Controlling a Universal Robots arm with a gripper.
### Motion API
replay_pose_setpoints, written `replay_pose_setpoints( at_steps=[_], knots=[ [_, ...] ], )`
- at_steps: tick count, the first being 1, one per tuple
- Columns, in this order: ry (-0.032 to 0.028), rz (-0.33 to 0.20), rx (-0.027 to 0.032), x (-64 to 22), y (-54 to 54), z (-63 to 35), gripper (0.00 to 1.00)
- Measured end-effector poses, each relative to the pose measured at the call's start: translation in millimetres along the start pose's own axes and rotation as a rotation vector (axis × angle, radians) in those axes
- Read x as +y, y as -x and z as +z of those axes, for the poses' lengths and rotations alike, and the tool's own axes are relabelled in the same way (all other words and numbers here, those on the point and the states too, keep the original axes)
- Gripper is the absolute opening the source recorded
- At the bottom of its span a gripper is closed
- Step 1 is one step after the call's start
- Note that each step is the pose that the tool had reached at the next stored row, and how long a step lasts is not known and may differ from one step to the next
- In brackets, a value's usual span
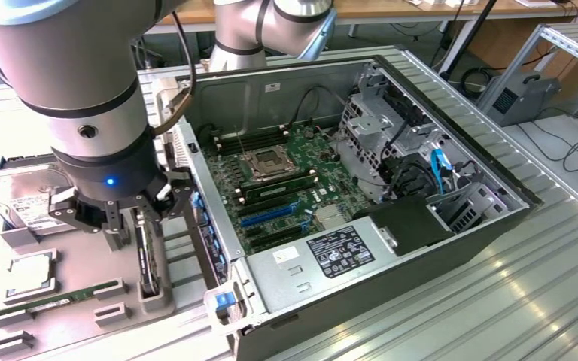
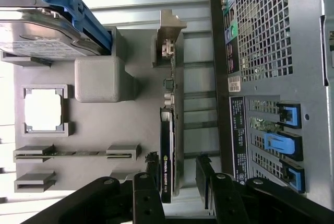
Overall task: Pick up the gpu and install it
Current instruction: 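Pick up the gpu and move the gpu toward the slot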
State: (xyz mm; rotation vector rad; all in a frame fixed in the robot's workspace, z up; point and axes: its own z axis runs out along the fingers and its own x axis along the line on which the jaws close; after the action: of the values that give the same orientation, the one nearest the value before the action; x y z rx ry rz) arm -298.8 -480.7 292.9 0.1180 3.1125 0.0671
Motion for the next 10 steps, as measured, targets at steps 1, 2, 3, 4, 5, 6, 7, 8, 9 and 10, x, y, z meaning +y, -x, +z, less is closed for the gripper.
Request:
replay_pose_setpoints(
  at_steps=[1, 2, 3, 4, 5, 6, 7, 8, 9, 10],
  knots=[
    [0.0000, 0.000, -0.0001, 0.0, 0.0, 0.7, 0.42],
    [0.0000, 0.000, 0.0000, -0.1, 0.0, 1.4, 0.42],
    [0.0000, 0.000, 0.0000, -0.1, -0.1, 2.0, 0.42],
    [0.0000, 0.000, 0.0000, -0.1, -0.1, 2.8, 0.42],
    [0.0000, 0.000, 0.0000, -0.2, -0.1, 3.7, 0.42],
    [0.0001, 0.000, 0.0000, -0.2, -0.1, 4.5, 0.42],
    [0.0000, 0.000, 0.0000, -0.2, -0.1, 5.5, 0.42],
    [0.0000, 0.000, 0.0000, -0.3, -0.2, 6.2, 0.42],
    [0.0000, 0.000, 0.0000, -0.3, -0.2, 6.9, 0.42],
    [0.0000, 0.000, 0.0000, -0.3, -0.2, 7.6, 0.42]
  ],
)
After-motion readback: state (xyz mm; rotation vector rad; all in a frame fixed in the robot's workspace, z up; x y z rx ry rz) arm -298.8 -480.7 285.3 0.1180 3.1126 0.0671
